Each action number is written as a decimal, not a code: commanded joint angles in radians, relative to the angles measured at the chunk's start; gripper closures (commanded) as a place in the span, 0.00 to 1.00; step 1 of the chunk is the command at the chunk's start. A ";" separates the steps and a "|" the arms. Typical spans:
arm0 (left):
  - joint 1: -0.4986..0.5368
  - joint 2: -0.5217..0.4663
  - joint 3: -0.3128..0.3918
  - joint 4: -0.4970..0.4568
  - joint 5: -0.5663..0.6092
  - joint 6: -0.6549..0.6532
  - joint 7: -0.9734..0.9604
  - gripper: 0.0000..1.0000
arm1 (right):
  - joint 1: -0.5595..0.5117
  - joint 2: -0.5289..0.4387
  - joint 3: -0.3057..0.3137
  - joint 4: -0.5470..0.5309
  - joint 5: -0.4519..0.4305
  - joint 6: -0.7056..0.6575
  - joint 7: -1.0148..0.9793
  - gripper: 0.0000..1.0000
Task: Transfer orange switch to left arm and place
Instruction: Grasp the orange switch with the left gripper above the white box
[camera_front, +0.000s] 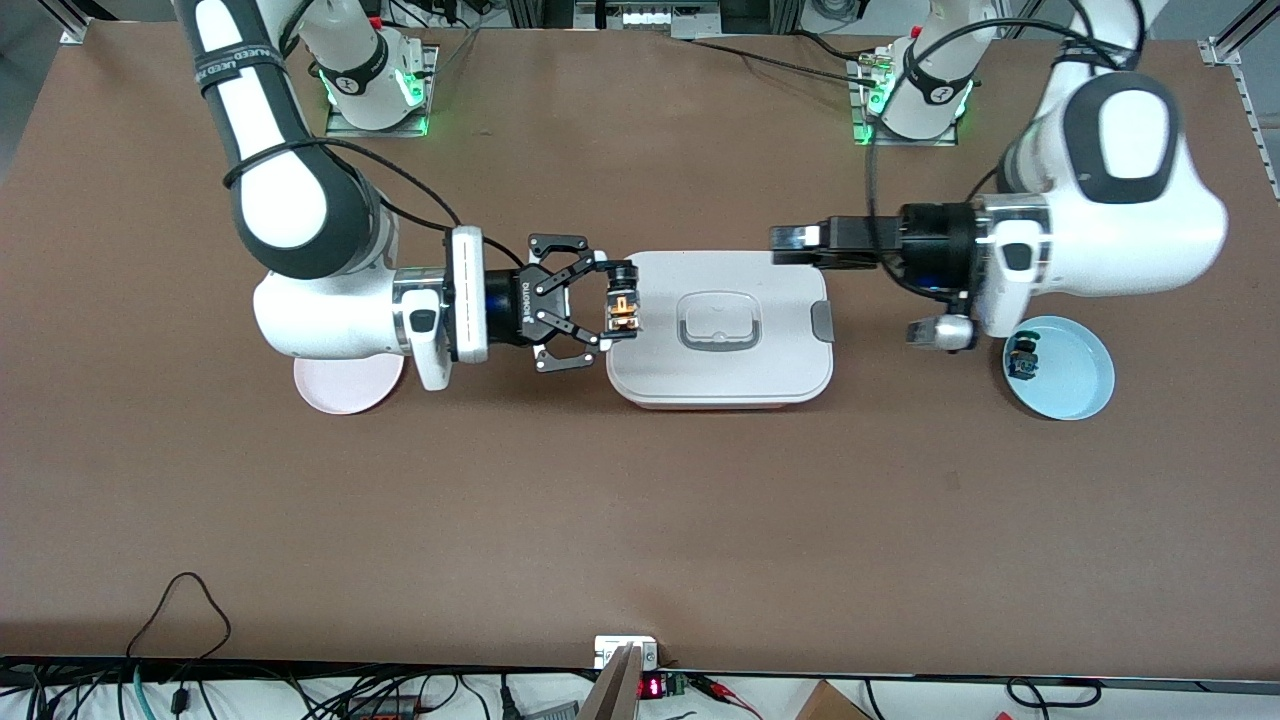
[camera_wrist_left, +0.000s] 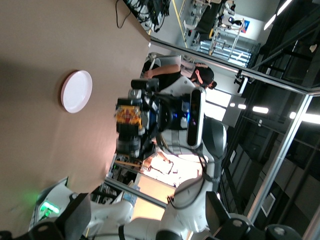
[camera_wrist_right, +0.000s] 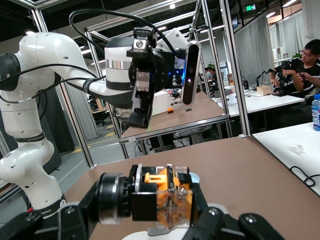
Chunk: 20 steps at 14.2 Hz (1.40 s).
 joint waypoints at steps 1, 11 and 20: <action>-0.006 0.029 -0.018 -0.002 -0.055 0.066 0.050 0.02 | 0.010 -0.005 -0.003 -0.014 0.051 0.004 -0.001 1.00; -0.210 0.080 -0.020 0.000 -0.079 0.399 0.071 0.16 | 0.044 -0.007 -0.003 -0.026 0.104 0.008 0.004 1.00; -0.211 0.069 -0.023 -0.002 -0.072 0.397 0.073 0.83 | 0.056 -0.007 -0.009 -0.028 0.101 0.011 0.022 1.00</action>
